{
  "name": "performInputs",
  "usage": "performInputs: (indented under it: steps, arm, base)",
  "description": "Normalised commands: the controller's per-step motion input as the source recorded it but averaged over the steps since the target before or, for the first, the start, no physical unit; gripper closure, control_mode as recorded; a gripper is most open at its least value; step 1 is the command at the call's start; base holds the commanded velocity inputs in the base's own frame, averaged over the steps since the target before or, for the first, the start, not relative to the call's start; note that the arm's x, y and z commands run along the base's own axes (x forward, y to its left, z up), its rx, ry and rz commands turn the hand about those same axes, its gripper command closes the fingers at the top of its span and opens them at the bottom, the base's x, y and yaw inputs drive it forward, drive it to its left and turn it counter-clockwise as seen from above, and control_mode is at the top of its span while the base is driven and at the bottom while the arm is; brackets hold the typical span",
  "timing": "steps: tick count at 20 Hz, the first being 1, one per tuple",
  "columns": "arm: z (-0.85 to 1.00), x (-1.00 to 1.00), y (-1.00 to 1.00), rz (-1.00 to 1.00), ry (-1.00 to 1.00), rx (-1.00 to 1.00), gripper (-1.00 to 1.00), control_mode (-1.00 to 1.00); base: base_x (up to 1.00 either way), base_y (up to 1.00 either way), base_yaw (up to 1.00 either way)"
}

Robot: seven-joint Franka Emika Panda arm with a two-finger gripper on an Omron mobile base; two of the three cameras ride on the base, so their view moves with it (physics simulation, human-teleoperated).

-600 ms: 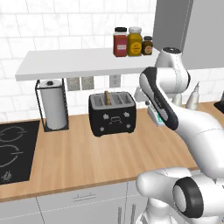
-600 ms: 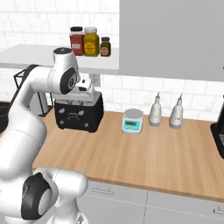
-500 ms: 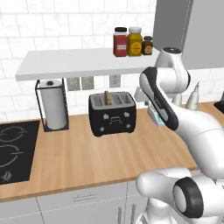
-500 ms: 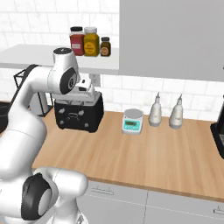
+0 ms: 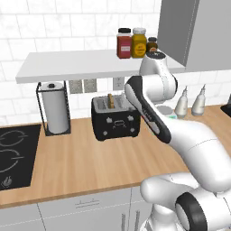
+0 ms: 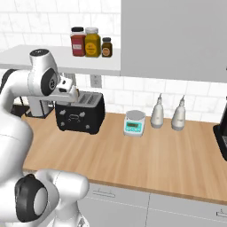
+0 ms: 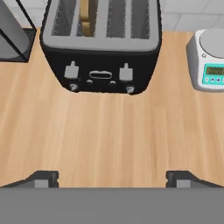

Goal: Start the toaster. Once the lever pops up, take the bread to the plate on the dining counter.

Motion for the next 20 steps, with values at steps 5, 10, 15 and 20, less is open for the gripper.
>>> performInputs:
  steps: [5,10,15,20]
  arm:
    - [-0.09,0.02,0.94,-0.11,-0.05,-0.03,-1.0,-1.0]
    - [-0.29,0.44,0.09,-0.09,-0.02,0.0,-1.0,-1.0]
    - [-0.41,0.51,0.0,0.0,0.0,0.0,-1.0,-1.0]
    - [-0.55,0.41,0.0,0.0,0.0,0.0,-1.0,-1.0]
  base:
    - [0.0,0.0,0.0]
    - [0.0,0.0,0.0]
    - [0.0,0.0,0.0]
    - [0.0,0.0,0.0]
